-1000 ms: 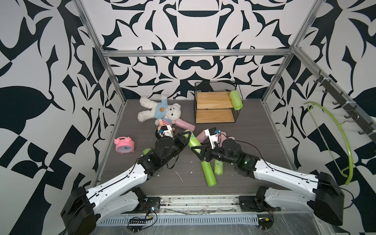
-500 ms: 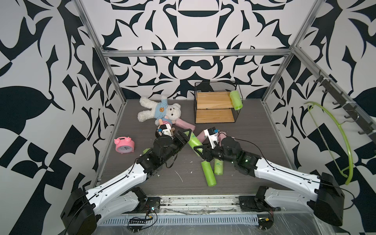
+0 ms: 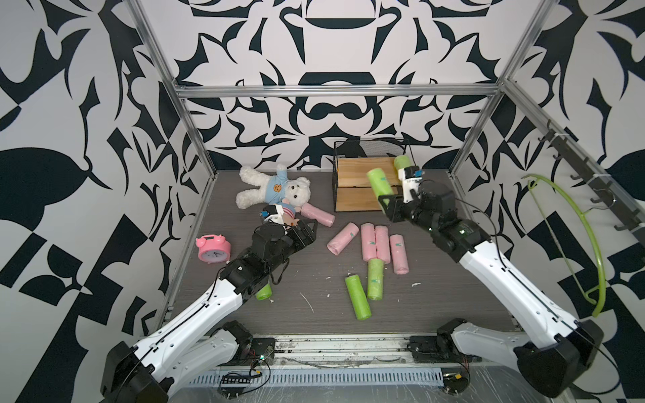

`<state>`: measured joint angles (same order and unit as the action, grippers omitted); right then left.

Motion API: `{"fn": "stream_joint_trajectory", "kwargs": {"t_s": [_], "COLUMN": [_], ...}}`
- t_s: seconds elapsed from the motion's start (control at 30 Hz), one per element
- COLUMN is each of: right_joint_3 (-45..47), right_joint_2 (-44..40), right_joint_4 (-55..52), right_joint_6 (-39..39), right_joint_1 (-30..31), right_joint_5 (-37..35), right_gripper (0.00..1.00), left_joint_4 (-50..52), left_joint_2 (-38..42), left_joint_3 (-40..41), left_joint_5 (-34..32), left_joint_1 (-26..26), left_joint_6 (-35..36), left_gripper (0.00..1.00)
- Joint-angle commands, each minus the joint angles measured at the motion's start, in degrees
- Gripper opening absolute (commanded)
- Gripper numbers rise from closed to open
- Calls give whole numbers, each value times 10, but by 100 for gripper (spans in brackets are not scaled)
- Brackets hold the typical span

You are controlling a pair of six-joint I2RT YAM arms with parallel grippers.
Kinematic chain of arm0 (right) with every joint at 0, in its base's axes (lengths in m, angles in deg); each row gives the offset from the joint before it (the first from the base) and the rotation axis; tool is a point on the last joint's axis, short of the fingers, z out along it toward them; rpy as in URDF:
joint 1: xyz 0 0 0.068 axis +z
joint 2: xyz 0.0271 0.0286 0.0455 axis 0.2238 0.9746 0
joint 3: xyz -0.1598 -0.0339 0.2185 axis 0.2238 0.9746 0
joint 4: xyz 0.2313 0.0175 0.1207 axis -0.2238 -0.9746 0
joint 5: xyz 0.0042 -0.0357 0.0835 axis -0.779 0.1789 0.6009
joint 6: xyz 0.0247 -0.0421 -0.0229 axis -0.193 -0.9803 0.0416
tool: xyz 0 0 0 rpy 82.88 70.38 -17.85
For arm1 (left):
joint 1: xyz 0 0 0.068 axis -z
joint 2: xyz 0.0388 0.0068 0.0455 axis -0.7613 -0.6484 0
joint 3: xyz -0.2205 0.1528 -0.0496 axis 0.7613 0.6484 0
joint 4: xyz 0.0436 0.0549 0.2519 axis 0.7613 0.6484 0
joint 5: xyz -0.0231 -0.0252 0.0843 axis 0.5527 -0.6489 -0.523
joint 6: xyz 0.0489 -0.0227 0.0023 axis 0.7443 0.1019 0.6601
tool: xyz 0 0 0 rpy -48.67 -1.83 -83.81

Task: Sort the rolls of trash bags by color and place them on the shelf
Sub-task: Place the roll of trash bags on the shelf.

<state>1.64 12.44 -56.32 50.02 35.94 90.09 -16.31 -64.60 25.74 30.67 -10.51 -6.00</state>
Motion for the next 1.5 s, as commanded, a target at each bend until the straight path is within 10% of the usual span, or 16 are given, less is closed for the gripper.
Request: {"fn": "stream_joint_trajectory", "kwargs": {"t_s": [0.0, 0.83, 1.47], "right_joint_3": [-68, -315, -331], "right_joint_2": [44, 378, 409], "right_joint_4": [-22, -25, -18], "right_joint_6": [-69, -204, -235], "right_joint_1": [-21, -31, -31], "right_joint_5": [-68, -313, -358], "right_gripper": [35, 39, 54], "left_joint_4": [48, 39, 35], "left_joint_2": [8, -38, -38], "left_joint_3": [-28, -55, -38], "left_joint_5": [1, 23, 31], "left_joint_1": [-1, -1, -1], "left_joint_6": [68, 85, 78], "left_gripper": [91, 91, 92]}}
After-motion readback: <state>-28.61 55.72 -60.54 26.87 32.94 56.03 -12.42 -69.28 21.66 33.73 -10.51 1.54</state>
